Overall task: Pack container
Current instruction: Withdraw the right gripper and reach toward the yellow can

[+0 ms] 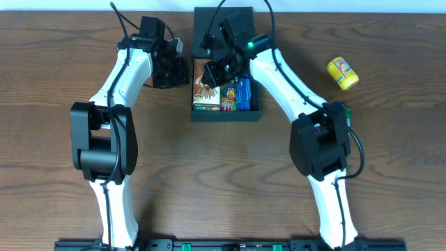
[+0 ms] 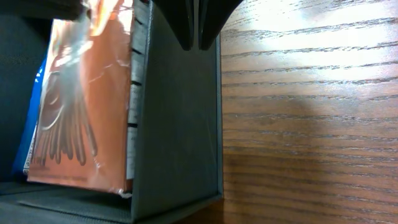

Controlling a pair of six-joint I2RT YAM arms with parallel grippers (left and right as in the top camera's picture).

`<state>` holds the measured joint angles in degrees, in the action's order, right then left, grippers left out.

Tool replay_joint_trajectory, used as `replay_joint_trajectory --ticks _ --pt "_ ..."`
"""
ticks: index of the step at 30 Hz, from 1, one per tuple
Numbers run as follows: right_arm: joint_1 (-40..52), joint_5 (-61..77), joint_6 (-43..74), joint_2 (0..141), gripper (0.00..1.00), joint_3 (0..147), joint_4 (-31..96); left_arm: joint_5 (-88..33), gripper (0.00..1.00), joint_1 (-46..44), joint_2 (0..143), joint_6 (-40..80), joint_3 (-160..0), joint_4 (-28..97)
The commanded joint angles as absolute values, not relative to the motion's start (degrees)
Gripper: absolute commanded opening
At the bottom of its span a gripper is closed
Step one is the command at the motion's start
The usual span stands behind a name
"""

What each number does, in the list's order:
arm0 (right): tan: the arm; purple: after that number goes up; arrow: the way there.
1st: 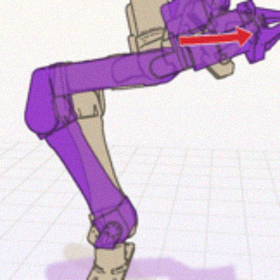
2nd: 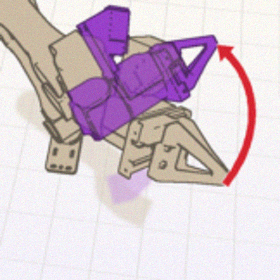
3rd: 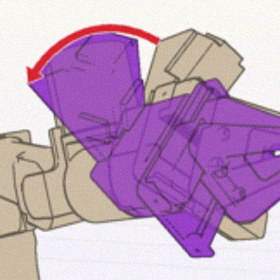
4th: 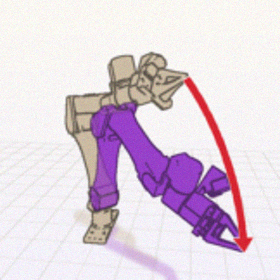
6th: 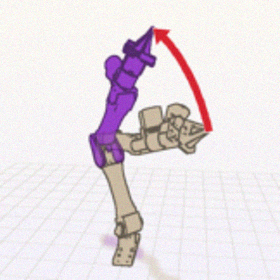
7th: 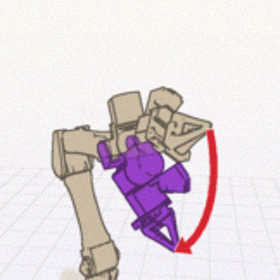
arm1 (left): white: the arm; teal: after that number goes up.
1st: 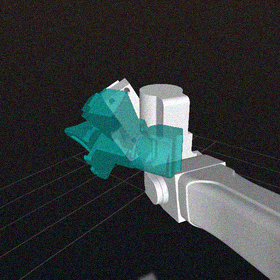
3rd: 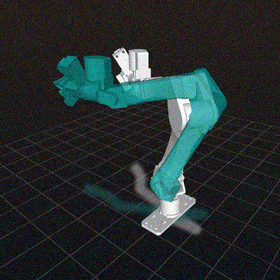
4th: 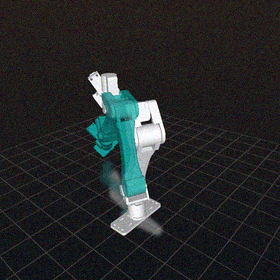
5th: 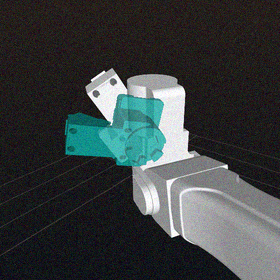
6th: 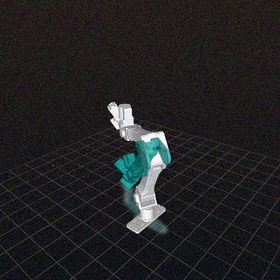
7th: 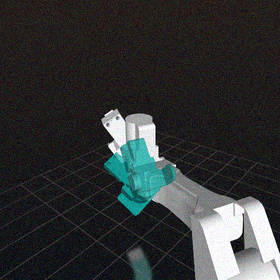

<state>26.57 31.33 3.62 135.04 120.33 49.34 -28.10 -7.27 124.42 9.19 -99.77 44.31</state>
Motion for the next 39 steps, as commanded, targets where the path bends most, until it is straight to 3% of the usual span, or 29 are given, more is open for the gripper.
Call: replay_joint_trajectory --ticks 1,5,10,15,17,20,22,23,24,25,26,32,36,39 --pt "23.9 34.1 3.3 131.7 0.01 125.7 50.2 -28.1 0.06 -7.0 125.3 9.3 -99.5 44.3" --pt "18.5 30.0 3.3 126.1 0.01 128.6 52.9 -28.1 0.06 -7.0 125.3 9.3 -99.5 44.2" --pt "8.1 15.2 3.3 121.2 0.01 128.6 60.1 -28.1 0.06 -7.0 125.3 9.5 -99.5 44.0" --pt "-2.7 13.7 6.1 122.4 0.02 127.6 68.7 -28.1 0.06 -7.0 125.3 9.5 -99.5 44.1" --pt "-5.7 13.7 7.1 123.2 0.16 127.0 69.9 -28.1 0.06 -7.0 125.3 9.5 -99.5 44.1" --pt "-9.3 13.5 4.5 124.9 0.27 126.6 71.1 -28.1 0.06 -7.0 125.3 9.5 -99.5 43.9" --pt "-10.6 13.5 0.6 125.8 0.46 126.6 71.7 -28.1 0.06 -7.0 125.3 9.5 -99.5 43.7" --pt "-10.9 13.3 -1.5 126.3 0.62 126.6 71.7 -28.1 0.06 -7.0 125.3 9.5 -99.5 43.6" --pt "-11.1 12.9 -3.1 126.7 0.71 126.6 71.6 -28.1 0.06 -7.0 125.3 9.5 -99.5 43.5" --pt "-11.2 11.1 -4.3 127.2 0.91 126.6 71.3 -28.1 0.06 -7.0 125.3 9.5 -99.5 43.4" --pt "-11.2 9.0 -4.6 127.5 0.99 126.6 71.0 -28.1 0.06 -7.0 125.3 9.5 -99.5 43.4" --pt "-11.1 2.8 -0.9 130.9 0.99 126.6 67.2 -28.1 0.06 -7.0 125.3 9.5 -99.5 43.4" --pt "-11.0 3.5 20.8 133.8 0.99 126.6 66.7 -28.1 0.06 -7.0 125.3 10.8 -99.5 43.4" --pt "-10.1 3.2 30.3 135.2 0.99 126.6 66.6 -28.1 0.06 -7.0 125.3 10.8 -99.5 43.4"
